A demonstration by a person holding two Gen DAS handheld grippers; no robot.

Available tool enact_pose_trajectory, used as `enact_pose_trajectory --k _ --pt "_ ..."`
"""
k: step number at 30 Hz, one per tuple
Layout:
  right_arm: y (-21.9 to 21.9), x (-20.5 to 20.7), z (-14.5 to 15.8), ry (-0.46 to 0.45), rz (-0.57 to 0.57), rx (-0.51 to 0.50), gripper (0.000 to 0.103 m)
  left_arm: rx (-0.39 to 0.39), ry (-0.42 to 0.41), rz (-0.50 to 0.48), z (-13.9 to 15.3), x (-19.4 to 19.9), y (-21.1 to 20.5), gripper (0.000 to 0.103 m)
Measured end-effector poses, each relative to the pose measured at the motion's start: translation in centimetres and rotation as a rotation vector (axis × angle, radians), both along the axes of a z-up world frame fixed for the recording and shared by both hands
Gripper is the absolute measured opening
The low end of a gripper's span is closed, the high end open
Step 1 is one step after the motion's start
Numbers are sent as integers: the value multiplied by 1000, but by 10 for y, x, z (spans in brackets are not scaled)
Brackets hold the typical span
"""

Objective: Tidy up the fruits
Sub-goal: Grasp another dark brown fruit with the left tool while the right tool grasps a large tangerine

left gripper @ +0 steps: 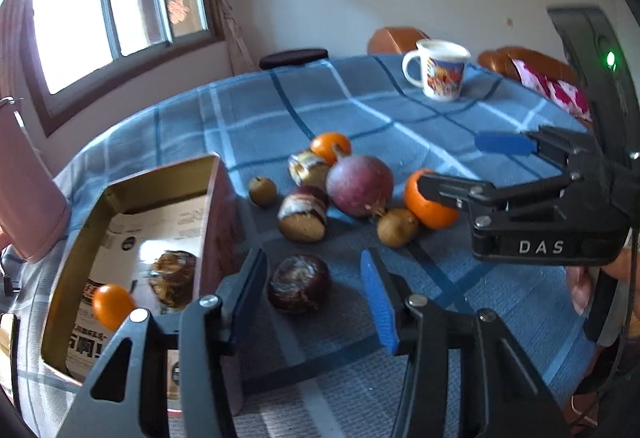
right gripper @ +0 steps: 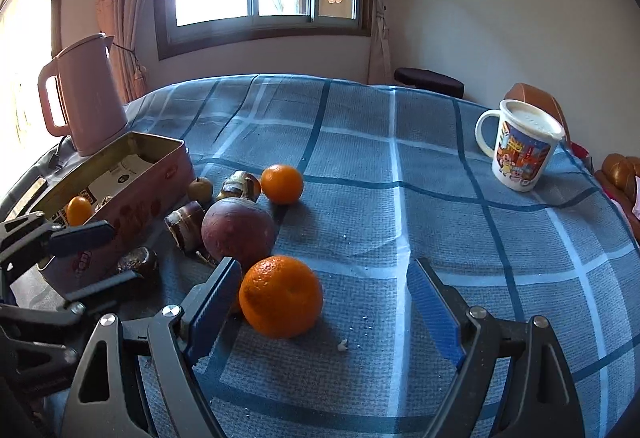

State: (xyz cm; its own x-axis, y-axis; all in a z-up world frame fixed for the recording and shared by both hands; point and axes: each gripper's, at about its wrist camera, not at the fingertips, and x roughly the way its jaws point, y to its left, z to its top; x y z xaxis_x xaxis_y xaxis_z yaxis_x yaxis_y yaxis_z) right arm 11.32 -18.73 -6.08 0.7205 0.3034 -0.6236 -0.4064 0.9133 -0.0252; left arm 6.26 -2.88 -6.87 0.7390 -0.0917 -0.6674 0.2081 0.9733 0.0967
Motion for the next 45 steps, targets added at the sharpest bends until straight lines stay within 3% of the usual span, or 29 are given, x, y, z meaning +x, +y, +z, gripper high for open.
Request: enact_pose_trajectory --k 2,6,14,23,31,36,39,40,45 --pt "1 1 0 5 3 -4 86 -2 46 -21 -5 5 -3 52" --pt "0 5 -3 30 9 1 86 -17 58 12 -6 10 5 51" --pt "2 9 -9 78 36 8 86 55 54 32 -8 18 16 51" --pt "0 11 -10 97 42 24 86 -22 59 5 -5 12 25 53" --pt "-1 12 -11 111 45 38 85 59 84 17 -11 23 16 53" --pt "3 18 -18 169 84 44 73 102 94 18 -15 29 10 56" --pt "-1 21 -21 207 121 94 50 92 80 34 -13 27 15 40" --pt "-3 22 -20 203 109 97 49 88 75 32 -12 25 16 36" --pt "-1 18 -18 178 92 82 49 51 63 16 -8 19 20 36"
